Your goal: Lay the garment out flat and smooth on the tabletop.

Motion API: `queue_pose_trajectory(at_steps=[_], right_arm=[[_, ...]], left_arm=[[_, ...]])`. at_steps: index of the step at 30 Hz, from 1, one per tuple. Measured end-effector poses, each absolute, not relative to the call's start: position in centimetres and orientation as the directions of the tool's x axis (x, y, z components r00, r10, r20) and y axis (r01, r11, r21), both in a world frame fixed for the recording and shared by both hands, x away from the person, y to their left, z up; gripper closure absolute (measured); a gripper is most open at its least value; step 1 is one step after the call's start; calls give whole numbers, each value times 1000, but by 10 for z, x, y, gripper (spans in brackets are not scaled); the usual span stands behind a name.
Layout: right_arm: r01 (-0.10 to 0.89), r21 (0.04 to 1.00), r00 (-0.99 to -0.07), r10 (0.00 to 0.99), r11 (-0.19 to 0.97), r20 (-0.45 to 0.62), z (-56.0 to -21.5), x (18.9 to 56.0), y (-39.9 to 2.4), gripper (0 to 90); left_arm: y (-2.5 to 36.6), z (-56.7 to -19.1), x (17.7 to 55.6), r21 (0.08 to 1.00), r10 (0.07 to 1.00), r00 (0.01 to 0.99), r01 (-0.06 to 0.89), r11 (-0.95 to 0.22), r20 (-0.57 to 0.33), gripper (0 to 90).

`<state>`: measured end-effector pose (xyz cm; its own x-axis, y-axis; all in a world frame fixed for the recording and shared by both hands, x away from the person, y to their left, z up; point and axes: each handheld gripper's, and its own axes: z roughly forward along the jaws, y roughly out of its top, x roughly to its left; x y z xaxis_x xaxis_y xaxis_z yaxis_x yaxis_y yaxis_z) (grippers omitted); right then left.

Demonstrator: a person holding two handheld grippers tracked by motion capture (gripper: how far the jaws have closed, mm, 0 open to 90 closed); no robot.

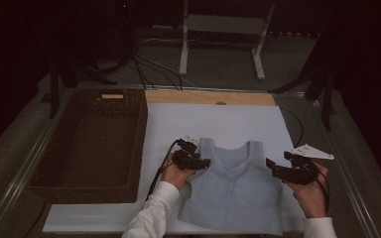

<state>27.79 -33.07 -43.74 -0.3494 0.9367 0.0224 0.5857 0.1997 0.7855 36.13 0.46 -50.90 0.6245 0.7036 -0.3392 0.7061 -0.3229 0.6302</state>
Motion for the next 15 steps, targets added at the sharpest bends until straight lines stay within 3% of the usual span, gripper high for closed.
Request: queue_pose_trajectory(at_steps=[8,15], right_arm=[[591,782,-349,937,197,28,-438,281,-330,254],[618,762,-339,940,193,37,-444,292,-331,284]], left_arm=[[0,-507,358,636,697,655,677,-371,-291,827],[5,-498,355,660,707,653,661,-358,-271,868]])
